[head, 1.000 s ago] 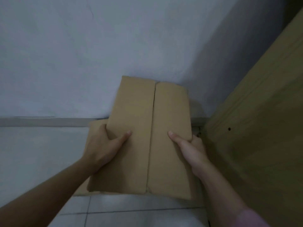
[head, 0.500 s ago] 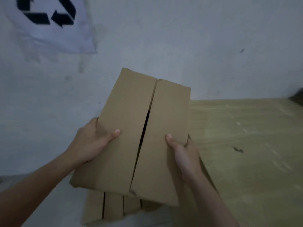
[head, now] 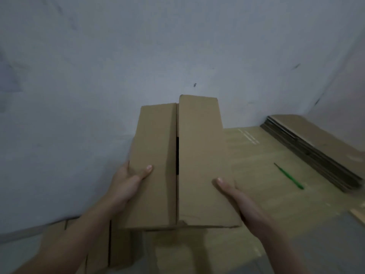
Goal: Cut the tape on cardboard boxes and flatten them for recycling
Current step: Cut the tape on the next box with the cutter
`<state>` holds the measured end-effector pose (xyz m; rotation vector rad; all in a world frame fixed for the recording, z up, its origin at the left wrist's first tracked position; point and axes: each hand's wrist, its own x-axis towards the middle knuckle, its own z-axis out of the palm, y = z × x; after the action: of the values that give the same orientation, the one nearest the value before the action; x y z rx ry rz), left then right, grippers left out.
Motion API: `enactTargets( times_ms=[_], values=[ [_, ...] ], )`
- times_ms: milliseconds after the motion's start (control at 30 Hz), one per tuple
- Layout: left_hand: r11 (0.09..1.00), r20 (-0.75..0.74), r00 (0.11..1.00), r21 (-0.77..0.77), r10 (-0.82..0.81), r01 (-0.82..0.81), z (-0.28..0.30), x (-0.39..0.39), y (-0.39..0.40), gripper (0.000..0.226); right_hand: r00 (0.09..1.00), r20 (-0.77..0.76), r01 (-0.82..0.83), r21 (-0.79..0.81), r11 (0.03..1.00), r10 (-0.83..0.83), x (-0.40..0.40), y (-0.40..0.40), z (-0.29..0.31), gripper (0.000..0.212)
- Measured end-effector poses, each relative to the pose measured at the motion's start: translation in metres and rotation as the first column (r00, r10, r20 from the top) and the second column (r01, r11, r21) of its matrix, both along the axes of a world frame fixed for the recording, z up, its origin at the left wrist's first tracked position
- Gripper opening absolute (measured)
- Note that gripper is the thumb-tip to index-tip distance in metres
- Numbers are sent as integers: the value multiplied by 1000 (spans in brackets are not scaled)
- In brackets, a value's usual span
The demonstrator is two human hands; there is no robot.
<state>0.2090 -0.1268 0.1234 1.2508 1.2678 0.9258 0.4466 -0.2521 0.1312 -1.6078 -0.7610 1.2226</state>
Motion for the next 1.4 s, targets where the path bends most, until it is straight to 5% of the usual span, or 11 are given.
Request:
enactTargets(
  times_ms=[300, 433, 567, 700, 767, 833, 900, 967, 1100, 1200, 1400],
  values=[
    [999, -116, 993, -43, -21, 16, -53, 145, -3, 44, 932, -305, 160, -131, 978, -193, 121, -4, -52, 73],
    [999, -200, 979, -24, -50, 46, -68, 183, 40, 30, 896, -386, 130, -242, 962, -218, 155, 28, -49, 39],
    [983, -309, 950, 182, 53, 4, -49, 219, 81, 40, 965, -154, 175, -213, 961, -210, 205, 81, -23, 64],
    [874, -161, 971, 480, 177, -79, -11, 251, 103, 27, 955, 286, 124, -133, 983, -82, 246, 131, 24, 89],
    [753, -86, 981, 654, 172, -75, 8, 268, 109, 22, 802, 598, 96, -127, 987, -1, 266, 155, 41, 111],
    [645, -75, 986, 763, 147, -38, 17, 284, 111, 20, 420, 897, 45, -173, 984, 139, 276, 170, 48, 115],
    [589, -106, 984, 808, 141, 2, 17, 300, 112, 19, -22, 989, -45, -149, 988, 148, 285, 178, 35, 114],
    [578, -152, 976, 816, 158, 34, 12, 313, 112, 20, -218, 976, -136, -31, 990, 0, 296, 178, 11, 119],
    [565, -240, 949, 821, 206, 85, -8, 340, 109, 24, -283, 927, -419, 110, 902, -245, 337, 157, -44, 112],
    [621, -426, 865, 762, 266, 184, -25, 367, 104, 42, -288, 931, -502, 54, 863, -226, 362, 141, -88, 120],
    [842, -782, 619, 384, 78, 379, -73, 423, 90, 88, 116, 971, -334, 237, 912, -209, 411, 111, -129, 66]
  ],
)
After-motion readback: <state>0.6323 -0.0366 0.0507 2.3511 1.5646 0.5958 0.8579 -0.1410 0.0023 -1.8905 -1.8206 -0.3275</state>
